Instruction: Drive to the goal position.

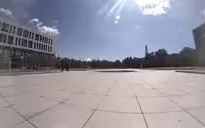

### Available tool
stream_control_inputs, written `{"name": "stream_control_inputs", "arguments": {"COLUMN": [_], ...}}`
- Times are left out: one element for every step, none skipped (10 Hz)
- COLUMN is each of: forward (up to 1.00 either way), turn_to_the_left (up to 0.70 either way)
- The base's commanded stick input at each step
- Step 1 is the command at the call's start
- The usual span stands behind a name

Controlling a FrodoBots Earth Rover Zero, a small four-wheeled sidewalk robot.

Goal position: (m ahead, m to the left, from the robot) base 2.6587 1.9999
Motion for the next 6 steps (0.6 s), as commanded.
{"name": "stream_control_inputs", "arguments": {"forward": [0.06,0.06,0.06,0.06,0.06,0.06], "turn_to_the_left": [0.01,0.01,0.01,0.01,0.01,0.01]}}
